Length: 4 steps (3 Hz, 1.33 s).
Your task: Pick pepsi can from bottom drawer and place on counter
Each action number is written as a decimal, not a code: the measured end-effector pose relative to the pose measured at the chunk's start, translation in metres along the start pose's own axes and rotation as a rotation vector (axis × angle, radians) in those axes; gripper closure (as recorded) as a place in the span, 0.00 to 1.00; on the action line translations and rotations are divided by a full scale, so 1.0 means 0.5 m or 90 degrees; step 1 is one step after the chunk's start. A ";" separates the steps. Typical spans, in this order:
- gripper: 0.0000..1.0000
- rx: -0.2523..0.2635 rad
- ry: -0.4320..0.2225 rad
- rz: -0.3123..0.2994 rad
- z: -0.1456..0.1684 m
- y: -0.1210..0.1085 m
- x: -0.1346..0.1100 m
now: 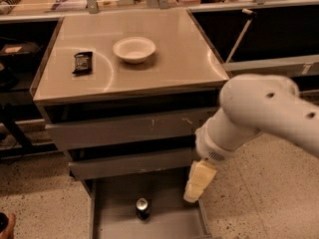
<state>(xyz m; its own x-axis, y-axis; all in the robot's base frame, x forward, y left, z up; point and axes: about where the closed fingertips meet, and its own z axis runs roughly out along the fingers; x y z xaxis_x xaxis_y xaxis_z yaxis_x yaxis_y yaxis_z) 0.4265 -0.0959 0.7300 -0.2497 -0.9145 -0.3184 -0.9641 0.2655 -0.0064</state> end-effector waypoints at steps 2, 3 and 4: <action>0.00 -0.065 -0.033 0.023 0.311 -0.003 -0.017; 0.00 -0.065 -0.033 0.023 0.311 -0.003 -0.017; 0.00 -0.091 -0.068 0.042 0.360 0.009 -0.014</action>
Offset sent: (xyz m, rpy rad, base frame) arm 0.0355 0.0802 -0.2182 0.1102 0.1345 -0.0098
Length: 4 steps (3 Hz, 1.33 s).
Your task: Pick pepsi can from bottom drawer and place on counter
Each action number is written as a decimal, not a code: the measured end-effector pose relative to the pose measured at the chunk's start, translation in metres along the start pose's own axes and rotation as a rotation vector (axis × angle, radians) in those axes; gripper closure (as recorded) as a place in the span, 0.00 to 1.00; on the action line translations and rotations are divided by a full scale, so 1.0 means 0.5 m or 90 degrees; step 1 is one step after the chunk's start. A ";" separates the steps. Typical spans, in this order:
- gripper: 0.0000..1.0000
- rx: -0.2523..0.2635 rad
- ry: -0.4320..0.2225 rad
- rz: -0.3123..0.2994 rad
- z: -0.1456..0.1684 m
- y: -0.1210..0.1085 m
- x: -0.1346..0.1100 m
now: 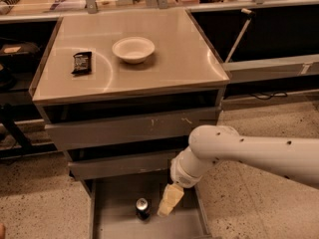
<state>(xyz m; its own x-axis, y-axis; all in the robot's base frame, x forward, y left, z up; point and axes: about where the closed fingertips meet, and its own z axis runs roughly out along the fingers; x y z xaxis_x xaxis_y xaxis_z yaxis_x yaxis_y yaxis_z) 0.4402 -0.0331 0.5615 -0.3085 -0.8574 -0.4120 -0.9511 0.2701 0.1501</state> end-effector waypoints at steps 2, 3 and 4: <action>0.00 -0.054 -0.147 0.149 0.225 -0.004 0.034; 0.00 -0.073 -0.148 0.162 0.261 0.011 0.046; 0.00 -0.072 -0.148 0.161 0.259 0.010 0.045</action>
Offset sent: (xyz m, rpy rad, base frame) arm 0.0053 0.0528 -0.1767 0.3813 0.1597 -0.3466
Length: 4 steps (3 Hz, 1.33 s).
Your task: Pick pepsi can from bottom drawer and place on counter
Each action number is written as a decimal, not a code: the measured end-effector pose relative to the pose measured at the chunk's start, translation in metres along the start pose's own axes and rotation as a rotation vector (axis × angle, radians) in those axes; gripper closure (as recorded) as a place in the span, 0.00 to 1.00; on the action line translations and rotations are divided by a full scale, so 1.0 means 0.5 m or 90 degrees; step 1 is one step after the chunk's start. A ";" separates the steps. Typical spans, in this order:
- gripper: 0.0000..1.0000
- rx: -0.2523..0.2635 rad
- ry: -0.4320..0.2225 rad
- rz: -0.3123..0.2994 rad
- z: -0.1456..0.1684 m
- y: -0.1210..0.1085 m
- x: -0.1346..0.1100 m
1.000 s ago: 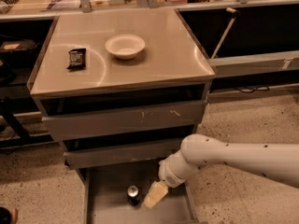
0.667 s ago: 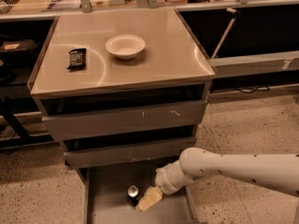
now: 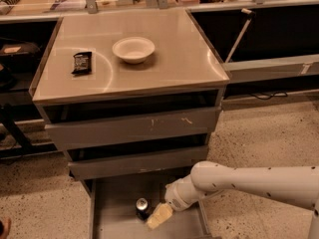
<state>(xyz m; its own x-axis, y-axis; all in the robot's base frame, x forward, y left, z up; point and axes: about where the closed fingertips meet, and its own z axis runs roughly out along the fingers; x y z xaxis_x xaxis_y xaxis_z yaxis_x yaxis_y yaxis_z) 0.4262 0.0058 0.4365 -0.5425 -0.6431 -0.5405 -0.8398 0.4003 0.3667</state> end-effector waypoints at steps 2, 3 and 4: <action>0.00 0.040 -0.086 0.037 0.082 -0.093 0.010; 0.00 0.062 -0.122 0.062 0.129 -0.152 0.014; 0.00 0.059 -0.146 0.099 0.188 -0.202 0.013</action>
Offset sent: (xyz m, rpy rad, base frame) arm 0.0752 -0.0010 -0.0859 0.1216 -0.1245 -0.2646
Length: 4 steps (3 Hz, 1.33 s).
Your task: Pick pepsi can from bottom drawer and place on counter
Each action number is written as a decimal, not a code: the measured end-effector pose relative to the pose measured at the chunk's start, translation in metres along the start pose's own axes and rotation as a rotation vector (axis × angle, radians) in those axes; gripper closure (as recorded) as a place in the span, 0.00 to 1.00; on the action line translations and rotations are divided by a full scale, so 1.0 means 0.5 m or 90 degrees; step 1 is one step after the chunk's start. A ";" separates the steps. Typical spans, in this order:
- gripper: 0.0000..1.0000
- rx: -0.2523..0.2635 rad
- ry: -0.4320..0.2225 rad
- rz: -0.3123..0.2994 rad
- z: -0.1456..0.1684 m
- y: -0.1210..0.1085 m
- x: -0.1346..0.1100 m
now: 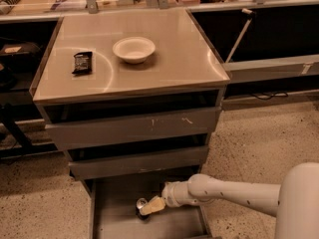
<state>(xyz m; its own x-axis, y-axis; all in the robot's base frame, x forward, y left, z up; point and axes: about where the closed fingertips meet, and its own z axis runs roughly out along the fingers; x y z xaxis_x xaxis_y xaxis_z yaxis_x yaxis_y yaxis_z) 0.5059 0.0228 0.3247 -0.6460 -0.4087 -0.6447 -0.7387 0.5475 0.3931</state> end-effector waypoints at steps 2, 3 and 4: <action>0.00 -0.002 -0.014 0.024 0.083 -0.043 0.076; 0.00 -0.004 -0.015 0.029 0.089 -0.043 0.082; 0.00 -0.005 -0.024 0.023 0.103 -0.030 0.094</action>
Offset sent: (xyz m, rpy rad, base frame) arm 0.0000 -0.0003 -0.0727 0.0229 0.0202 -0.0546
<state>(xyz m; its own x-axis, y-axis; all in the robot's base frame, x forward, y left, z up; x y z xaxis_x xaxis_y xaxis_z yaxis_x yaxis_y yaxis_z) 0.4967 0.0330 0.2549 -0.6649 -0.3605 -0.6542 -0.7163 0.5561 0.4215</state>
